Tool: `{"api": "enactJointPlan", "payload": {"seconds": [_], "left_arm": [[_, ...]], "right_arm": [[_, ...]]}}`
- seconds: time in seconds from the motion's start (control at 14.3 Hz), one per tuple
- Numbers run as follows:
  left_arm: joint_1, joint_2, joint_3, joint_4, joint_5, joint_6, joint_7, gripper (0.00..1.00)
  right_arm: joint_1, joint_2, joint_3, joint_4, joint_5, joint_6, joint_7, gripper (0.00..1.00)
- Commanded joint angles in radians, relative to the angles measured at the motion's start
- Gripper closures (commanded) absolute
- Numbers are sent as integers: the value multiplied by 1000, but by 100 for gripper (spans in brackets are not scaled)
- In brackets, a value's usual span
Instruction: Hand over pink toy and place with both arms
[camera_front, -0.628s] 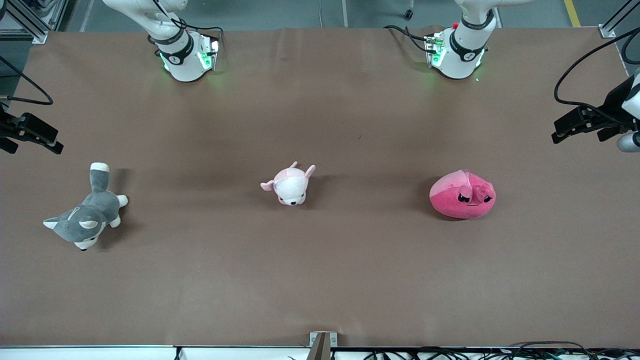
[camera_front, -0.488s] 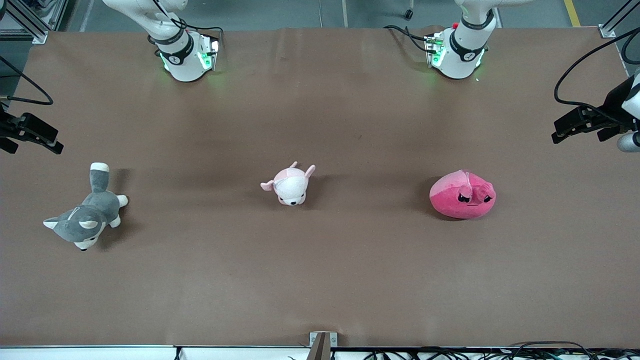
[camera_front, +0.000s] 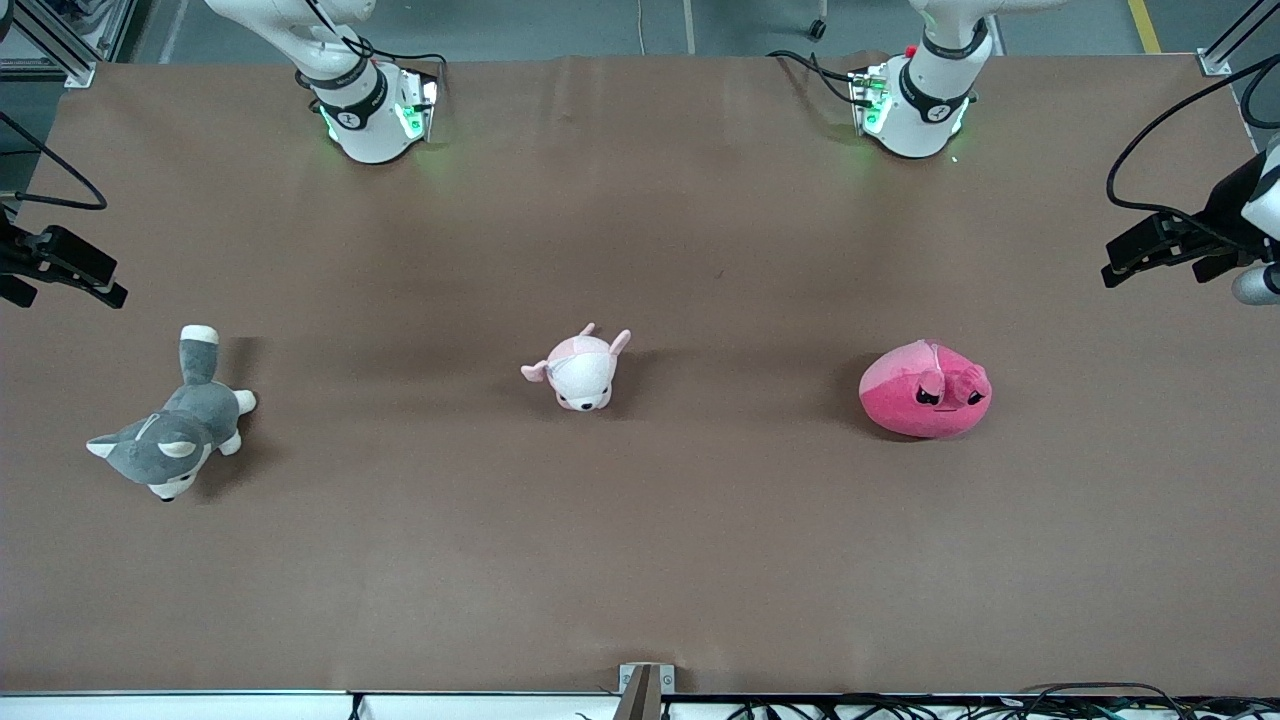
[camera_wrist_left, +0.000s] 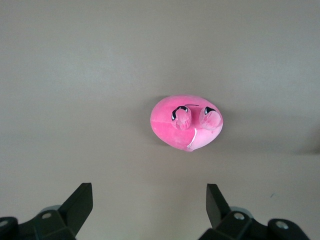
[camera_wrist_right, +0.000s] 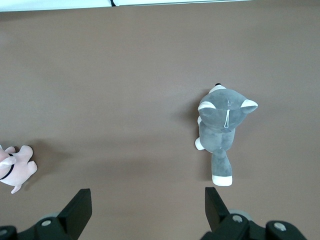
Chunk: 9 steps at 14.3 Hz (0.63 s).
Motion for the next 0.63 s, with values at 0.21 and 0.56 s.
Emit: {"api": "enactJointPlan", "payload": {"seconds": [0.21, 0.56], "left_arm": [[-2, 74, -3, 2, -38, -16, -49, 0], [-14, 227, -3, 0, -56, 50, -68, 0]], "right_arm": [[7, -12, 1, -6, -8, 4, -3, 0], [7, -14, 1, -7, -8, -5, -5, 0]]}}
